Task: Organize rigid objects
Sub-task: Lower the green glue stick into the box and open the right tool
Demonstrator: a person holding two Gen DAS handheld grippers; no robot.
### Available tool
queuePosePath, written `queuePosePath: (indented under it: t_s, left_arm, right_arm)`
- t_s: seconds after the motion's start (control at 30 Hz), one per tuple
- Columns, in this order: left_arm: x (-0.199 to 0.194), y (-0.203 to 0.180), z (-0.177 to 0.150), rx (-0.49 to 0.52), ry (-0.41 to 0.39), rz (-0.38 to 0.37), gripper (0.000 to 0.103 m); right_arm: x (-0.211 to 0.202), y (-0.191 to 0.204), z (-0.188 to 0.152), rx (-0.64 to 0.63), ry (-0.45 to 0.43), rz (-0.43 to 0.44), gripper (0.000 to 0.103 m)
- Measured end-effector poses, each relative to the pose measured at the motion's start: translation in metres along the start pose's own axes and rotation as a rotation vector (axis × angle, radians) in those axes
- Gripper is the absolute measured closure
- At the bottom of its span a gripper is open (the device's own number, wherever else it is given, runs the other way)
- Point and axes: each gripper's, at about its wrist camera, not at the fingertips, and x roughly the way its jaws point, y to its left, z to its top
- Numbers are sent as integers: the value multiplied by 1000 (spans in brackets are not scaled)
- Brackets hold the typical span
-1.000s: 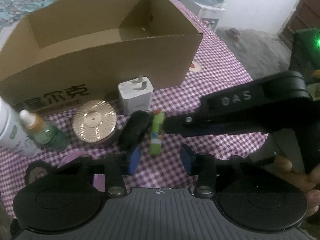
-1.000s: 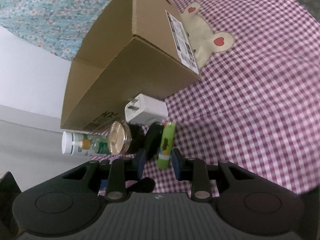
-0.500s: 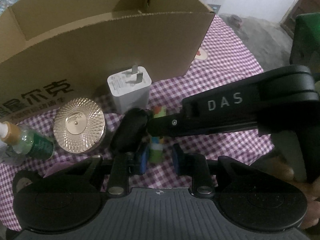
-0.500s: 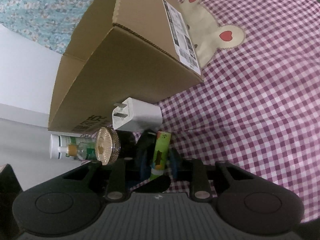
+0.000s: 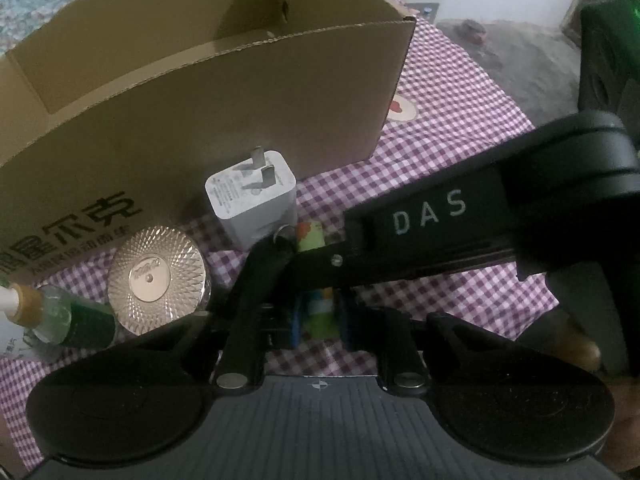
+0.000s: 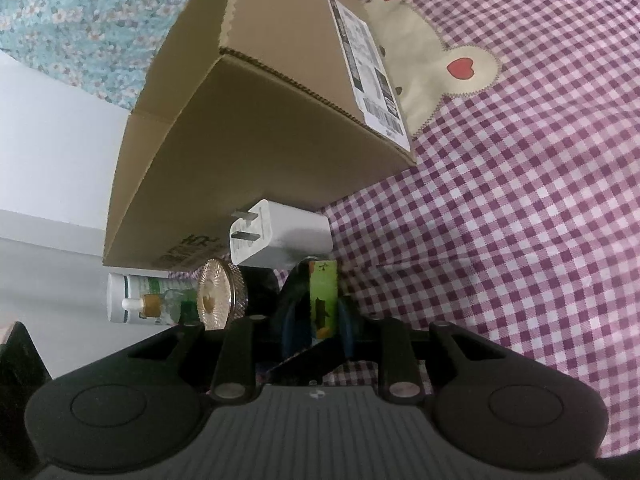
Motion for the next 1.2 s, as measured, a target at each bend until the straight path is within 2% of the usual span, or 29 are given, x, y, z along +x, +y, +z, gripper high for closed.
queuePosePath:
  t_s: [0.07, 0.2, 0.43, 0.57, 0.73, 0.93, 1.07, 1.2]
  left_arm:
    - [-4, -1, -1, 5, -5, -2, 88]
    - [-16, -8, -4, 24, -26, 1, 88]
    - [-48, -19, -9, 45, -92, 4, 88]
    - [-81, -19, -13, 56, -163, 17, 88]
    - [-126, -3, -3, 41, -264, 73, 88]
    - [-156, 42, 41, -53, -309, 127, 88]
    - [-156, 85, 79, -129, -275, 155, 88]
    - [-137, 130, 104, -203, -204, 147, 88]
  right_arm:
    - [-2, -4, -1, 9, -1, -2, 85]
    - [-11, -10, -4, 36, -6, 24, 86]
    - [-41, 0, -21, 10, -53, 45, 86]
    - [-69, 17, -31, -41, -94, 51, 86]
    - [-92, 68, -29, -146, -145, 81, 86]
    - [-93, 141, 2, -285, -150, 157, 86]
    - [-70, 183, 42, -339, -100, 188, 86]
    - [-33, 205, 80, -311, -13, 201, 86]
